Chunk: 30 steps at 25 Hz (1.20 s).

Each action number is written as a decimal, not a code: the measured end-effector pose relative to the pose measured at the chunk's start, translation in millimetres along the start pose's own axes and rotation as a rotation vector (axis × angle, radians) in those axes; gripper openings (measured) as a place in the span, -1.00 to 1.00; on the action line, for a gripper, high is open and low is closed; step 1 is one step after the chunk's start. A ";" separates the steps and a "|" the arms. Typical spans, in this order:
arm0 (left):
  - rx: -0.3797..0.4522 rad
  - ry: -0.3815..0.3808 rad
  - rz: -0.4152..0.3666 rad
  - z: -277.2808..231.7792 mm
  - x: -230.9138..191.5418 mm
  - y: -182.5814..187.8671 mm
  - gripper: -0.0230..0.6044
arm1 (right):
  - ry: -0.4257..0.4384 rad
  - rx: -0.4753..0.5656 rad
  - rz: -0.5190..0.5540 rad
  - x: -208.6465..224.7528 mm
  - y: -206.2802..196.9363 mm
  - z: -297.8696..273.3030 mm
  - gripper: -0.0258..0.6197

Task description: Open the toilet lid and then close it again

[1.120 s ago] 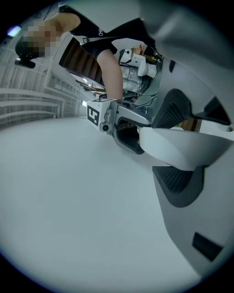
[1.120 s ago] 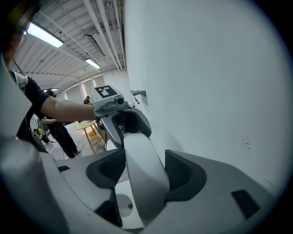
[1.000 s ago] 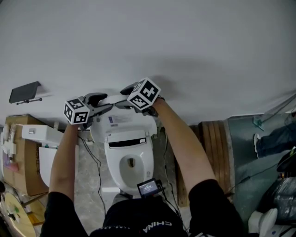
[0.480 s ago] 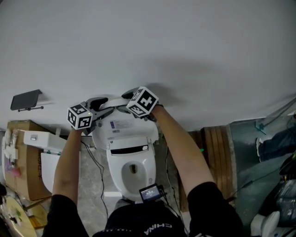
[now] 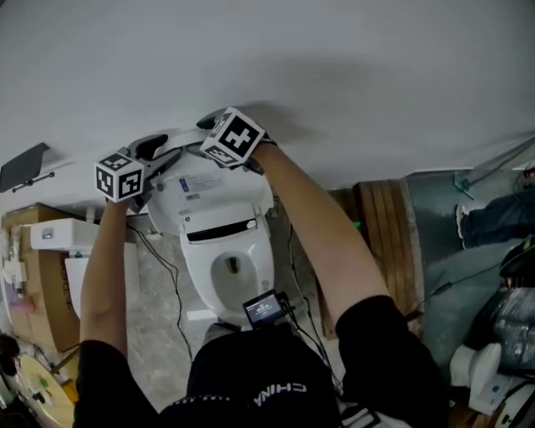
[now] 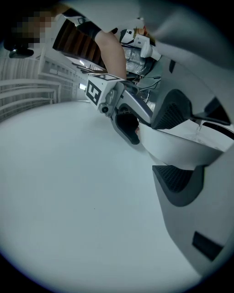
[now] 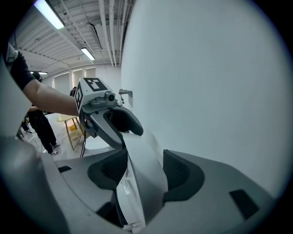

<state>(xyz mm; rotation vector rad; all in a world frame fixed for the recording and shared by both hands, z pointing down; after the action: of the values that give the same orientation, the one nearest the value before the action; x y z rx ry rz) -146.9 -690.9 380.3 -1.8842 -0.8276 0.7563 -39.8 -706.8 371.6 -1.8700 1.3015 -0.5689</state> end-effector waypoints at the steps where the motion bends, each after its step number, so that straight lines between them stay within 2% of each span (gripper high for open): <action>1: -0.010 0.012 0.003 -0.6 -1.4 2.1 -0.12 | -0.011 0.016 0.004 1.2 6.2 6.0 -0.15; 5: -0.043 0.049 0.016 -0.9 -1.5 6.4 -0.12 | -0.035 0.046 -0.009 3.6 17.8 27.7 -0.16; 7: -0.067 0.075 0.015 0.4 1.0 7.0 -0.12 | -0.052 0.031 -0.017 2.6 12.4 31.6 -0.34; 12: -0.106 0.129 -0.046 6.9 9.6 10.5 -0.16 | -0.081 0.031 -0.042 -2.6 5.5 30.6 -0.48; 14: -0.063 0.130 -0.050 19.8 15.4 14.0 -0.16 | -0.107 0.016 -0.031 -5.0 7.6 30.5 -0.54; 17: 0.055 0.141 -0.051 49.0 30.1 16.5 -0.26 | -0.154 -0.010 -0.035 -12.2 9.9 31.8 -0.60; 18: 0.093 0.147 -0.058 58.9 35.8 15.0 -0.36 | -0.174 -0.018 -0.041 -15.8 9.7 32.0 -0.64; 20: 0.162 0.161 -0.071 77.2 46.0 9.8 -0.70 | -0.225 -0.021 -0.057 -23.6 10.4 34.4 -0.75; 21: 0.197 0.166 -0.070 86.3 50.3 6.8 -0.79 | -0.254 -0.009 -0.071 -27.6 11.6 37.1 -0.81; 25: 0.314 0.150 -0.044 122.2 66.7 -4.1 -0.88 | -0.322 0.120 -0.203 -50.2 17.7 56.5 -0.84; 30: 0.378 0.036 -0.021 145.4 101.8 -21.2 -0.90 | -0.316 0.255 -0.303 -103.9 8.2 95.0 -0.88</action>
<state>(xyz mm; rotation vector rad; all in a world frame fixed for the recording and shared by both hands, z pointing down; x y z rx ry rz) -205.0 -530.9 325.6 -1.5450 -0.6295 0.8018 -15.0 -580.1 314.8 -1.8614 0.7126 -0.5383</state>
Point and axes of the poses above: the fingertips, and each gripper's own axes: z backward along the fingers, x to its right, y out of its top, the point moved 5 cm from there along z, backward along the fingers, and after that the axes turned 1 degree about z, right-handed, at the moved point
